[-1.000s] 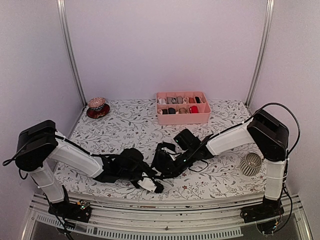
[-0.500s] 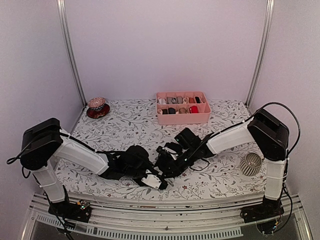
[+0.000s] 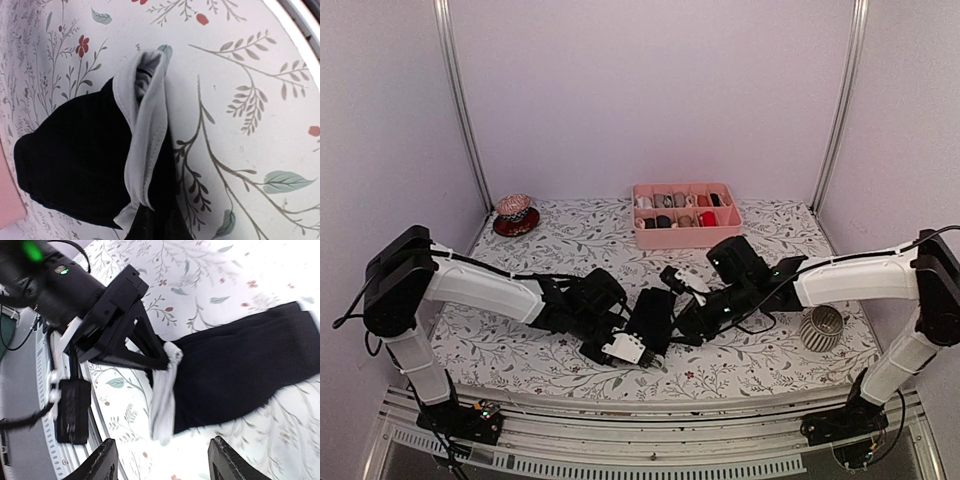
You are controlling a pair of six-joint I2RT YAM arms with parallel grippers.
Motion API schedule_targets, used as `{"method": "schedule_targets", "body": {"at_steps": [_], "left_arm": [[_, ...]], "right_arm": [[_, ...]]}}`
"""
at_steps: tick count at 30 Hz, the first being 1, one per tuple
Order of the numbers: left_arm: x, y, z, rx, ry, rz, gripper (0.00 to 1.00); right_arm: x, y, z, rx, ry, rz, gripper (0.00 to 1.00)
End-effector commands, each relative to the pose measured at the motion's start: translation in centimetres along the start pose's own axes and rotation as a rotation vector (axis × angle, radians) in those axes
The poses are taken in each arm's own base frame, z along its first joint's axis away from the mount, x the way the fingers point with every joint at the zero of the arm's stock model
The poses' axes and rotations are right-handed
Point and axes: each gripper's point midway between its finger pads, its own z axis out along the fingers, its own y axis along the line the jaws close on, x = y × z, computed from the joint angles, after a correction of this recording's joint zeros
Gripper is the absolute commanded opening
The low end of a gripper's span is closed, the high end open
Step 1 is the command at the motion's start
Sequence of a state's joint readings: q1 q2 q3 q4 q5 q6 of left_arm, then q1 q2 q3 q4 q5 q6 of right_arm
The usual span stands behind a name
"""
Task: Roll the underwear
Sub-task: Roll the underwear at the center of the board.
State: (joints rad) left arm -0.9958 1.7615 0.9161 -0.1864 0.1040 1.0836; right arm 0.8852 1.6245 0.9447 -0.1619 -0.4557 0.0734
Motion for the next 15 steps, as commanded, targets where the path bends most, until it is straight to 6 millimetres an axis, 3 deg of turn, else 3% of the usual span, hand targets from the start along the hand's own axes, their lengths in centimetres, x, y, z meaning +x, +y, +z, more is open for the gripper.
{"method": "schedule_targets", "body": {"at_steps": [1, 3, 8, 15], "left_arm": [[1.2, -6.0, -0.6, 0.335, 0.008, -0.156, 0.00], [0.9, -6.0, -0.7, 0.397, -0.016, -0.204, 0.00], [0.8, -5.5, -0.7, 0.527, -0.065, -0.321, 0.00], [1.7, -5.3, -0.2, 0.682, -0.068, -0.463, 0.00]], "right_arm": [[-0.1, -1.1, -3.8, 0.197, -0.077, -0.088, 0.64], [0.0, -1.0, -5.3, 0.285, -0.115, -0.132, 0.65], [-0.1, 2.1, -7.9, 0.422, -0.232, -0.338, 0.65], [-0.1, 5.6, -7.1, 0.543, -0.274, -0.590, 0.61]]}}
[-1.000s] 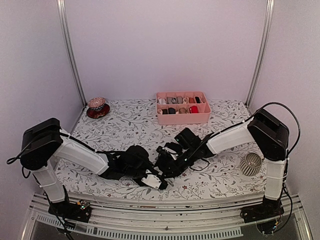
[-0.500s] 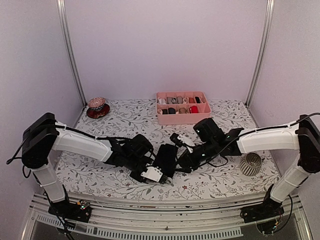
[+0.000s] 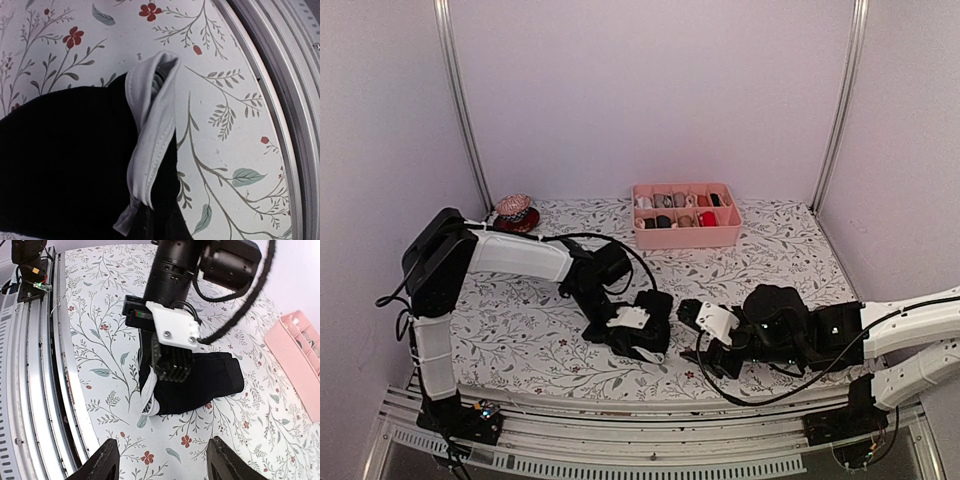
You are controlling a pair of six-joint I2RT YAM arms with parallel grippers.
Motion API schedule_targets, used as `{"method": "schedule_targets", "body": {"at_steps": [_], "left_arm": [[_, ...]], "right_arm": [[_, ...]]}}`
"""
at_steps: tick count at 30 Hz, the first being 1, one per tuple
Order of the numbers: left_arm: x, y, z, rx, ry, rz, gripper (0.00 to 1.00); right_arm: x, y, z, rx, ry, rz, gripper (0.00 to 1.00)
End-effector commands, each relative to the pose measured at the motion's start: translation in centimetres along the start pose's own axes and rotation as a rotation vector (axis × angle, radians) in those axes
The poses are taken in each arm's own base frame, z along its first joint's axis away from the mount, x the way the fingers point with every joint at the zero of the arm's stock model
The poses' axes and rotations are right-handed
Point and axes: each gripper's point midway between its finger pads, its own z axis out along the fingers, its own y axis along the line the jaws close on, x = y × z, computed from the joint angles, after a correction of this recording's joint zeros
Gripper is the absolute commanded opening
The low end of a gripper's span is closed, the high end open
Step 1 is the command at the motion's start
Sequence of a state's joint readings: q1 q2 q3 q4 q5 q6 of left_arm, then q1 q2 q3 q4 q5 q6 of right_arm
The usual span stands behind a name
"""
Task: Roll the underwear
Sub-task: Roll the underwear at the center of the board.
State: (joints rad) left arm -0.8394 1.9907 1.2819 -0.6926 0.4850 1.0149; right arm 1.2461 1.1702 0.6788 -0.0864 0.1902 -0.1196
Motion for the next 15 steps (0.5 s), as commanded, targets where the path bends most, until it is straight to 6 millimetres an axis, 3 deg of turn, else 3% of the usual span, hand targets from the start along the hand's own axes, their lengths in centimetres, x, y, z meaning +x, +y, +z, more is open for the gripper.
{"method": "schedule_targets", "body": {"at_steps": [1, 6, 10, 11, 15], "left_arm": [[3.0, -3.7, 1.5, 0.254, 0.076, -0.197, 0.00], [2.5, -3.1, 1.7, 0.311, 0.060, -0.272, 0.00], [1.7, -2.9, 1.7, 0.345, 0.039, -0.304, 0.00], [1.6, -2.9, 1.7, 0.356, 0.037, -0.313, 0.00], [0.9, -3.3, 1.5, 0.408, 0.015, -0.336, 0.00]], "right_arm": [[-1.2, 0.1, 0.6, 0.167, -0.025, -0.197, 0.59], [-2.0, 3.9, 3.9, 0.156, -0.005, -0.418, 0.57], [-0.7, 4.7, 8.6, 0.192, 0.126, -0.544, 0.47], [0.5, 4.9, 10.1, 0.199, 0.171, -0.591, 0.46], [1.0, 5.5, 12.9, 0.199, 0.205, -0.682, 0.43]]}}
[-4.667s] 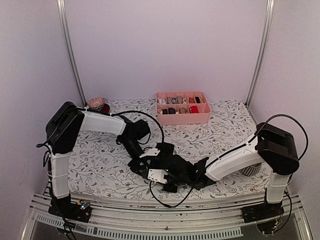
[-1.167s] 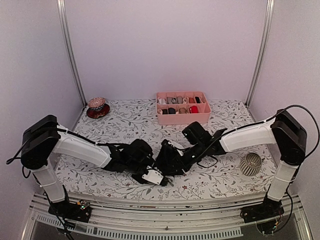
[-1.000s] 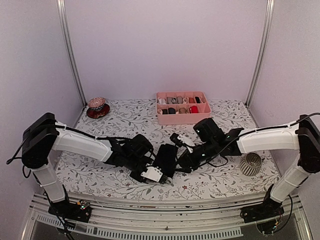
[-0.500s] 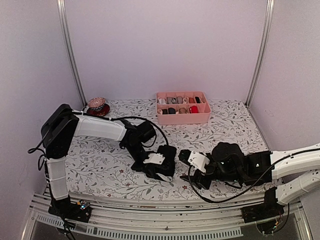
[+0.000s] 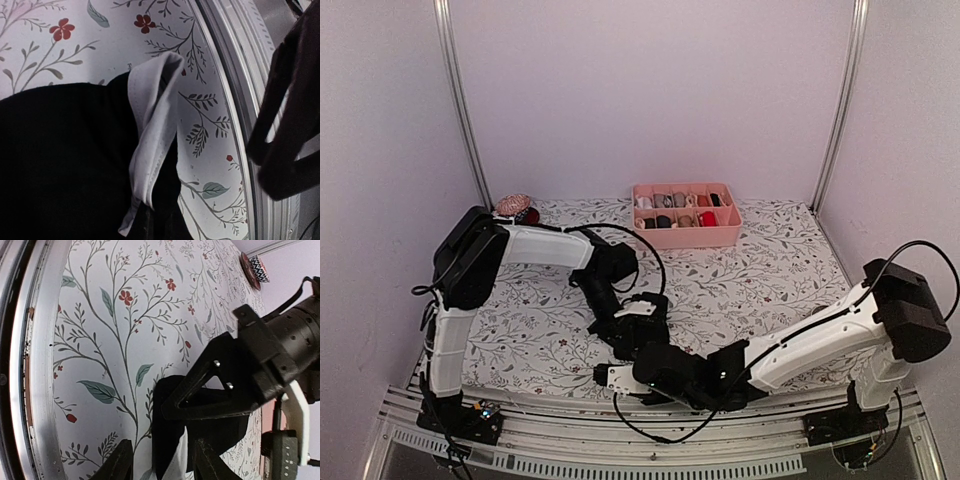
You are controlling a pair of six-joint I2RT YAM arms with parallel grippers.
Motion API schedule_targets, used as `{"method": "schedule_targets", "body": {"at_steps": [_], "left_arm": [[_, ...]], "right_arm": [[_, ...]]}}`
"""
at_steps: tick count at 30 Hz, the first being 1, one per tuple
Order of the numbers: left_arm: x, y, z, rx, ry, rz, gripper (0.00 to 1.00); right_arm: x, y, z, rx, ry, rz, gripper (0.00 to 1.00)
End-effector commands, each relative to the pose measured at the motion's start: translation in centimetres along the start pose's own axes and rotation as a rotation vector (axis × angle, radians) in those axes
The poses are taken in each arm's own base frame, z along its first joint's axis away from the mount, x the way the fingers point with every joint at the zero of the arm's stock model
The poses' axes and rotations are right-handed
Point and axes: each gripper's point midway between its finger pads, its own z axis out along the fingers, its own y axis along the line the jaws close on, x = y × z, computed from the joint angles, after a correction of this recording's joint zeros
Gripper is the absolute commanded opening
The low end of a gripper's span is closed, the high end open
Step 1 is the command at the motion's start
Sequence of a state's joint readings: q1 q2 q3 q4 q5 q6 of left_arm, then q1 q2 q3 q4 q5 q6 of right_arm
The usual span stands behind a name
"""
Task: Roll the underwear
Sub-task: Roll the underwear at the center of the board.
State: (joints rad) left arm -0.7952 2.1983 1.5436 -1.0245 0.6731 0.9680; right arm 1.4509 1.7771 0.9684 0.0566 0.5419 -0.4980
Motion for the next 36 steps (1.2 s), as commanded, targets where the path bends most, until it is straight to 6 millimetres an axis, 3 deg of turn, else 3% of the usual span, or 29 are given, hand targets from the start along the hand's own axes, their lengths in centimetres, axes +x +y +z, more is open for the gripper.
{"method": "schedule_targets", "body": {"at_steps": [1, 8, 14, 26, 31, 36], "left_arm": [[2.1, -1.8, 1.7, 0.135, 0.065, -0.120, 0.00], [2.4, -1.7, 1.9, 0.139, 0.076, -0.129, 0.00], [1.8, -1.5, 1.8, 0.138, 0.061, -0.127, 0.00], [2.0, -1.1, 2.0, 0.130, 0.066, -0.139, 0.00], [2.1, -1.2, 2.2, 0.135, 0.070, -0.139, 0.00], [2.1, -1.4, 2.2, 0.139, 0.071, -0.136, 0.00]], "right_arm": [[0.0, -0.1, 2.4, 0.040, 0.044, -0.130, 0.42], [2.4, -0.3, 4.4, -0.009, 0.070, -0.109, 0.39], [4.0, 0.8, 5.4, -0.047, 0.095, -0.117, 0.34], [4.1, 1.3, 3.8, -0.097, 0.053, -0.076, 0.45], [5.3, 1.4, 4.7, -0.061, 0.107, -0.083, 0.48], [6.3, 1.5, 5.6, -0.043, 0.159, -0.093, 0.36]]}}
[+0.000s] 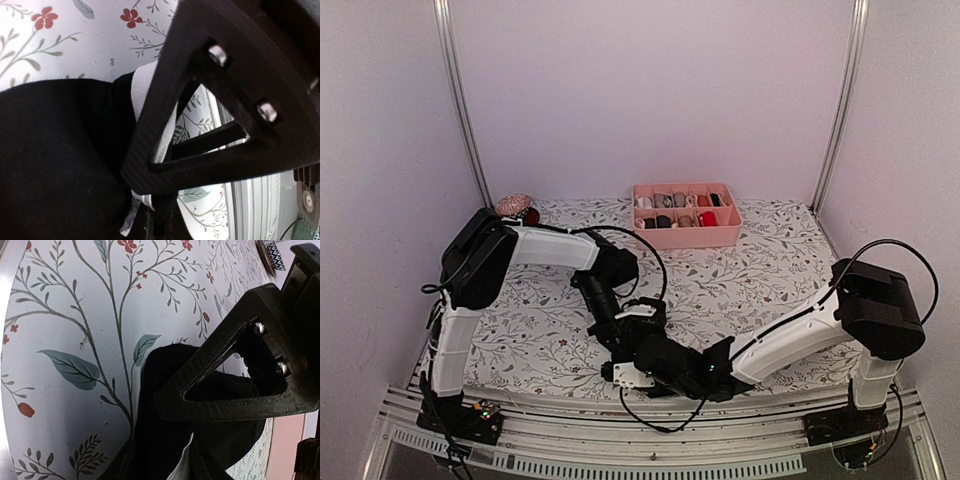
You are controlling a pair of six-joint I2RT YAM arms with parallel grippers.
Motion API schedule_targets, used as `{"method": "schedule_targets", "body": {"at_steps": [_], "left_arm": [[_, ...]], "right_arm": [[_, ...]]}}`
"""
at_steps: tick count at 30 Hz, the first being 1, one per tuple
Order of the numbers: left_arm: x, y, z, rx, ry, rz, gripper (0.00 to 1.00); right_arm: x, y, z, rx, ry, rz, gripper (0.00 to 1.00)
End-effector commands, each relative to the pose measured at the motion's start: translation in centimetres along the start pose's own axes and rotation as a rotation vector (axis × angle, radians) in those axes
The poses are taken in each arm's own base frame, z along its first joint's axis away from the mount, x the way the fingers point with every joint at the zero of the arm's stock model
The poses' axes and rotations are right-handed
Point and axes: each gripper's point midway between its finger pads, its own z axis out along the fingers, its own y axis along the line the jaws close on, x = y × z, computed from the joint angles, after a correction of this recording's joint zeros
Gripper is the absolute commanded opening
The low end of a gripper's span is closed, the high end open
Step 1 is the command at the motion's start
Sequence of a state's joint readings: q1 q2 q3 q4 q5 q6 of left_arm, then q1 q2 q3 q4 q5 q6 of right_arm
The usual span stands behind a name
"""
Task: Roll the underwear
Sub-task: Roll the underwear at the center of the board.
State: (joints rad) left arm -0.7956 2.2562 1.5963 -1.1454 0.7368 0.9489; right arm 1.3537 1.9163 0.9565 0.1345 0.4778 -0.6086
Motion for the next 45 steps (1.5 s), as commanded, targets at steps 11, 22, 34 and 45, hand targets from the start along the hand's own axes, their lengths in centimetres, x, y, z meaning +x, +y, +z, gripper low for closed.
{"method": "schedule_targets", "body": {"at_steps": [11, 22, 34, 45], "left_arm": [[2.5, -0.3, 1.6, 0.004, 0.092, -0.002, 0.02], [1.2, 0.5, -1.6, -0.201, 0.046, 0.102, 0.53], [0.2, 0.9, -10.1, -0.792, -0.268, 0.355, 0.77], [0.6, -2.4, -10.1, -1.062, -0.308, 0.639, 0.72]], "right_arm": [[2.4, 0.7, 1.4, -0.060, 0.095, 0.063, 0.20], [1.3, 2.1, 0.9, -0.256, 0.046, 0.160, 0.08], [1.6, 2.4, 0.7, -0.460, 0.050, 0.302, 0.06], [0.8, 1.2, 0.1, -0.691, 0.029, 0.484, 0.06]]}}
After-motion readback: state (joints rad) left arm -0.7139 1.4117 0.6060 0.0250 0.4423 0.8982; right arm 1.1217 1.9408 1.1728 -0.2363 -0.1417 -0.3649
